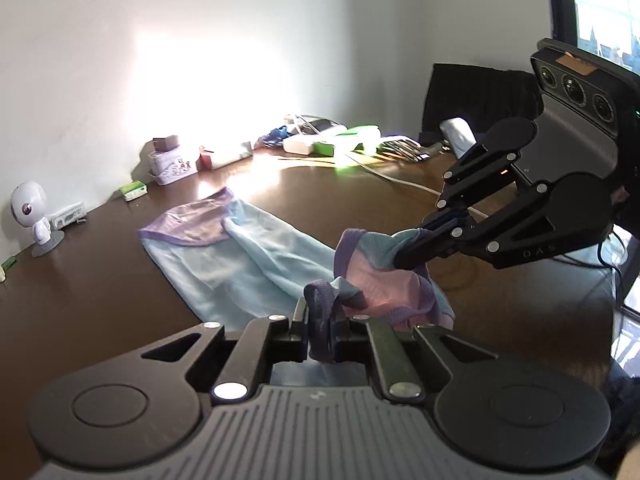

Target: Fold clothes

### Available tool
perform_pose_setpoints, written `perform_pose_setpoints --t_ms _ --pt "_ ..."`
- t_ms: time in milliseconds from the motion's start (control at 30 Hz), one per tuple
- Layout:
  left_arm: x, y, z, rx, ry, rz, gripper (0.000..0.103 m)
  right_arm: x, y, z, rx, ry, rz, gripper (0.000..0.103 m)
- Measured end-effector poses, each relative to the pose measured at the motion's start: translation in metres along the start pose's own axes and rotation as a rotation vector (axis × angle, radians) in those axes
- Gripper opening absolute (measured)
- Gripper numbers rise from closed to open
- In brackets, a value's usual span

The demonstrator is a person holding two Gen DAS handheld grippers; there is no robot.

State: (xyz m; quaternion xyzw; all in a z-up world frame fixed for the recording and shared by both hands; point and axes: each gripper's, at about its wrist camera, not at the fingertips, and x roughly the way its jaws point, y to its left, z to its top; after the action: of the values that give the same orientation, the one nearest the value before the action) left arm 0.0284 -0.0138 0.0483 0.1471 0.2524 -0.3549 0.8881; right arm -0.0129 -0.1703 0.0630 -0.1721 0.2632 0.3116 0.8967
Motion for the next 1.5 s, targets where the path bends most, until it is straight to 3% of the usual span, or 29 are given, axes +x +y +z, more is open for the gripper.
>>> perform_pose_setpoints --t_ms 167,300,333,367,400,500,567,667,700,800,867,933,1000,1133,1167,1200,1367,1500 --pt "0.062 0.059 0.029 -0.114 0.056 0.019 0.009 0.062 -0.048 0.043 0.054 0.062 -0.063 0.004" --pt "0.093 0.078 0.028 -0.165 0.104 0.043 0.012 0.112 -0.072 0.049 0.117 0.133 -0.091 0.004" --pt "0.095 0.079 0.027 -0.171 0.107 0.064 0.016 0.118 -0.074 0.049 0.129 0.137 -0.102 0.005" --pt "0.095 0.080 0.025 -0.177 0.106 0.075 0.026 0.121 -0.075 0.048 0.138 0.141 -0.112 0.010" --pt "0.091 0.080 0.024 -0.183 0.103 0.080 0.040 0.124 -0.077 0.047 0.148 0.145 -0.122 0.018" --pt "0.070 0.082 0.020 -0.240 0.102 0.090 0.057 0.114 -0.080 0.044 0.187 0.125 -0.158 0.042" --pt "0.049 0.083 0.016 -0.311 0.101 0.094 0.062 0.095 -0.084 0.041 0.239 0.110 -0.153 0.044" --pt "0.013 0.081 -0.001 -0.462 0.067 0.123 0.087 0.061 -0.087 0.029 0.372 0.088 -0.079 0.046" --pt "0.006 0.077 -0.009 -0.507 0.060 0.127 0.088 0.054 -0.084 0.020 0.416 0.082 -0.038 0.046" --pt "-0.006 0.061 -0.025 -0.600 0.044 0.076 0.087 0.041 -0.071 -0.008 0.516 0.066 0.069 0.046" --pt "-0.002 0.048 -0.025 -0.586 0.046 0.033 0.087 0.044 -0.064 -0.023 0.559 0.062 0.105 0.046" --pt "0.011 0.038 -0.020 -0.545 0.084 0.056 0.082 0.052 -0.061 -0.030 0.585 0.066 0.110 0.044" --pt "0.024 0.037 -0.019 -0.556 0.133 0.099 0.049 0.057 -0.058 -0.033 0.581 0.057 0.095 0.026" --pt "0.030 0.032 -0.029 -0.577 0.148 0.085 0.033 0.054 -0.048 -0.033 0.560 0.056 0.090 0.011" --pt "0.030 0.031 -0.031 -0.582 0.150 0.078 0.021 0.052 -0.045 -0.033 0.549 0.056 0.085 0.009" --pt "0.029 0.028 -0.033 -0.587 0.153 0.071 0.016 0.050 -0.043 -0.034 0.545 0.058 0.082 0.006" --pt "0.010 0.010 -0.047 -0.610 0.175 0.002 0.012 0.032 -0.032 -0.044 0.552 0.076 0.081 0.005" --pt "-0.022 -0.021 -0.063 -0.625 0.206 -0.048 0.012 -0.003 -0.002 -0.062 0.522 0.110 0.104 0.004"
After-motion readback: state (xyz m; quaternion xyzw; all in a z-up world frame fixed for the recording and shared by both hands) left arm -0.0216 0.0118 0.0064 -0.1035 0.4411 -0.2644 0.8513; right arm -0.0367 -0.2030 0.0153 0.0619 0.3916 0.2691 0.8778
